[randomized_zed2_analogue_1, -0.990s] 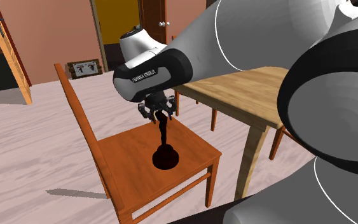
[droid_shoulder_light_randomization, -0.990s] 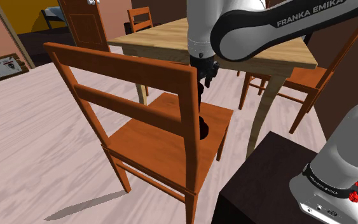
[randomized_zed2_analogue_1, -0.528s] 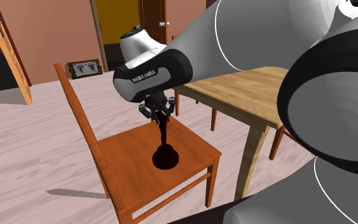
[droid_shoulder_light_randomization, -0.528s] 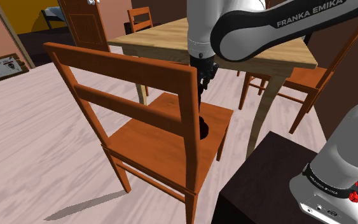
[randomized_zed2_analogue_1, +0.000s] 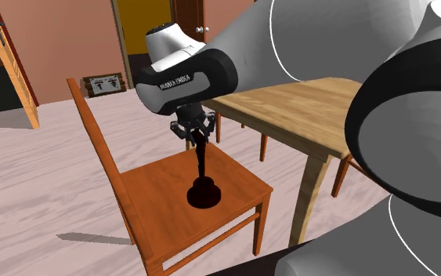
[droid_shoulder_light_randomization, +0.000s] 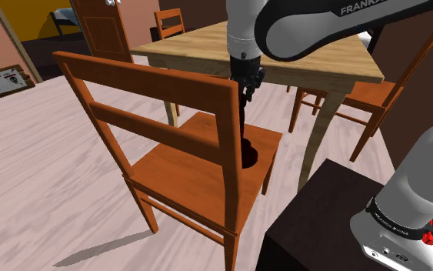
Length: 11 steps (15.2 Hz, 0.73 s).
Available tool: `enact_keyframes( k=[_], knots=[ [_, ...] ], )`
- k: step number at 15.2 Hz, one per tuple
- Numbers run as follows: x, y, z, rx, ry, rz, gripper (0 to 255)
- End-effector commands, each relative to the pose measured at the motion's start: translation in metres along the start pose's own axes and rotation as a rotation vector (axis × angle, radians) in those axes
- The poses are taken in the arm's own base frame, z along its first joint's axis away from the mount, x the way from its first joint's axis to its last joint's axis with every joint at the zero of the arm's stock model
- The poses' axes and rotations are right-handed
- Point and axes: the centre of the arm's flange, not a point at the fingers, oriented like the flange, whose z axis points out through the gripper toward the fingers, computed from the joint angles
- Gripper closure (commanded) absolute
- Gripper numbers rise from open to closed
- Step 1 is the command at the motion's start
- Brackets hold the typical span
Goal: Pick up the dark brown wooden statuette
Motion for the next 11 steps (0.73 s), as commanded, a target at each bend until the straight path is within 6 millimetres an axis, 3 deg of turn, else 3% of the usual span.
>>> enact_keyframes(
  k=[1, 9, 11],
  knots=[
    [0.003, 0.002, -0.011, 0.0, 0.001, 0.0, 255],
    [0.013, 0.011, -0.051, 0.0, 0.001, 0.0, 255],
    [0.013, 0.012, -0.052, 0.0, 0.001, 0.0, 255]
  ],
)
